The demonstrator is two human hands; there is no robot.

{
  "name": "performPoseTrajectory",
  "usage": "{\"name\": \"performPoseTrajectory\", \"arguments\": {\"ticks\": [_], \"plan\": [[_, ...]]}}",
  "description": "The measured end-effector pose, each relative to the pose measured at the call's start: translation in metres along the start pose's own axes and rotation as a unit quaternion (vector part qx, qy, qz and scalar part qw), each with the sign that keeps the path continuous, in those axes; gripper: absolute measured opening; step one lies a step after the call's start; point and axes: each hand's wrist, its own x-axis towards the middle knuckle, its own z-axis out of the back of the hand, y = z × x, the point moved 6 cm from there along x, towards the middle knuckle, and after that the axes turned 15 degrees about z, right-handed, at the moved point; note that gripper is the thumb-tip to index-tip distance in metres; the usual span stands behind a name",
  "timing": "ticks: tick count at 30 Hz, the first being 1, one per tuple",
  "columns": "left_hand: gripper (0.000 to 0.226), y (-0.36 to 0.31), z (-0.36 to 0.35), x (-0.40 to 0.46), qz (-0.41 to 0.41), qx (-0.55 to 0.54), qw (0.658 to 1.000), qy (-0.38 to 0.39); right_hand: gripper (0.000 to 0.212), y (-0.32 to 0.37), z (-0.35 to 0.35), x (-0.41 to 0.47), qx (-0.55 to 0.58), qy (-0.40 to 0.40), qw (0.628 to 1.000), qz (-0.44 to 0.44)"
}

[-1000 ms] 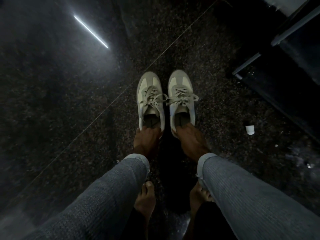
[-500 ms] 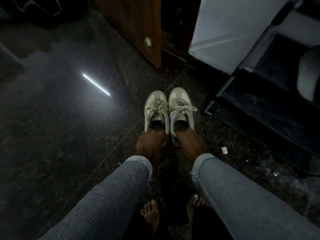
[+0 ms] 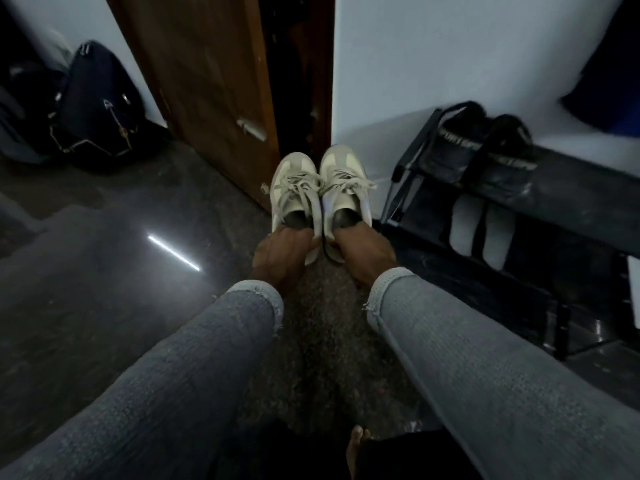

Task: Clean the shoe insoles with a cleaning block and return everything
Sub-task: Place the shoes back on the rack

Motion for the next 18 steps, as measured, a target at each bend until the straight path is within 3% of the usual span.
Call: {"name": "performPoseTrajectory", "arguments": {"ticks": [5,11,18], "plan": [[0.024,-0.024,0.050,-0.003,-0.029,0.019,0.999,-0.030,0.038,-0.001,0.057,-0.014,0.020,-0.041,0.997,-0.057],[0.021,-0.042,0.093,-0.007,-0.065,0.005,0.997,-0.044,0.032,0.020,0.110,-0.033,-0.058,-0.043,0.997,-0.033],[0.022,-0.063,0.125,-0.013,-0.115,0.041,0.990,-0.066,0.026,0.028,0.143,-0.054,-0.069,-0.073,0.993,-0.055]]}}
